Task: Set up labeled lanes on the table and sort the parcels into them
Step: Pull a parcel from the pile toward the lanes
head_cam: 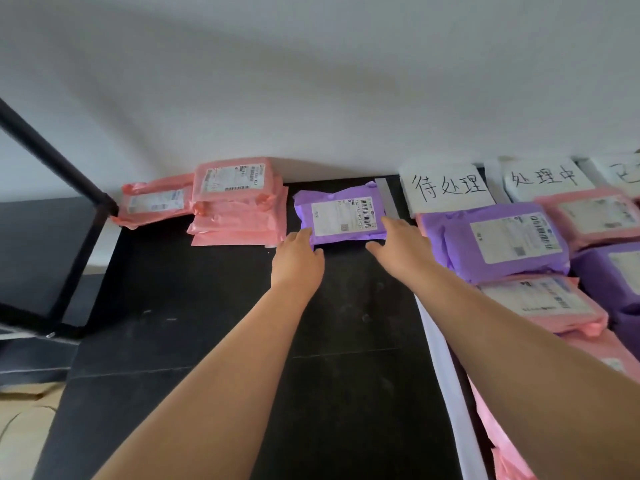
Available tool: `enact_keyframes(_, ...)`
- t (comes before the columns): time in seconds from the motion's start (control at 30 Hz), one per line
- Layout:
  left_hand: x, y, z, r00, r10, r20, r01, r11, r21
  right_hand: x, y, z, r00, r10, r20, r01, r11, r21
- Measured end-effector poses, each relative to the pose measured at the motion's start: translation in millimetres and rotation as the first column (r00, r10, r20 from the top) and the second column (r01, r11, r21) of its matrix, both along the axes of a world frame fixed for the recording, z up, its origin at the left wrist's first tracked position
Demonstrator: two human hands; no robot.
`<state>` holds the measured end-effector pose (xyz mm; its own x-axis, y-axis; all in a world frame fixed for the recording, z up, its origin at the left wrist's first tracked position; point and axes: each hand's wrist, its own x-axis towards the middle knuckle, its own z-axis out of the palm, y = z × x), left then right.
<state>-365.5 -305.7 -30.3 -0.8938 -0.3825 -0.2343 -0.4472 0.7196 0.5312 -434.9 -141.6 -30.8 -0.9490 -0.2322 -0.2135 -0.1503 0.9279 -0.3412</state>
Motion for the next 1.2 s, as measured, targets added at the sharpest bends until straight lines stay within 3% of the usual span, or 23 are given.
enact_keyframes(0.23,-48,-14,-30,0.995,-0.015,0.101,0.023,0.997,-0.077,-45,-12,-35,0.988,-0.109,0.106,0.103,0.992,0.067)
enact_keyframes(0.5,-53,-18,-39,0.994,0.049,0.095,-0.046,0.998,-0.038,-59,-18,-42,0.982,-0.188,0.033,0.185,0.980,0.070)
enact_keyframes(0.63,-45,-16,-36,0.992,0.110,0.061,-0.110,0.994,0.004,-53,-15,-32,0.981,-0.195,-0.006,0.195,0.981,-0.013)
enact_keyframes(0.9,-6,1,-7,0.973,0.231,-0.025,-0.229,0.970,0.076,-19,1,5,0.961,-0.263,-0.081,0.223,0.915,-0.336)
enact_keyframes(1.07,28,7,14,0.968,0.249,0.022,-0.249,0.968,0.027,9,7,41,0.957,-0.265,-0.118,0.197,0.891,-0.408)
enact_keyframes(1.2,60,19,40,0.950,0.311,-0.001,-0.309,0.946,0.102,32,6,71,0.968,-0.209,-0.136,0.128,0.885,-0.448)
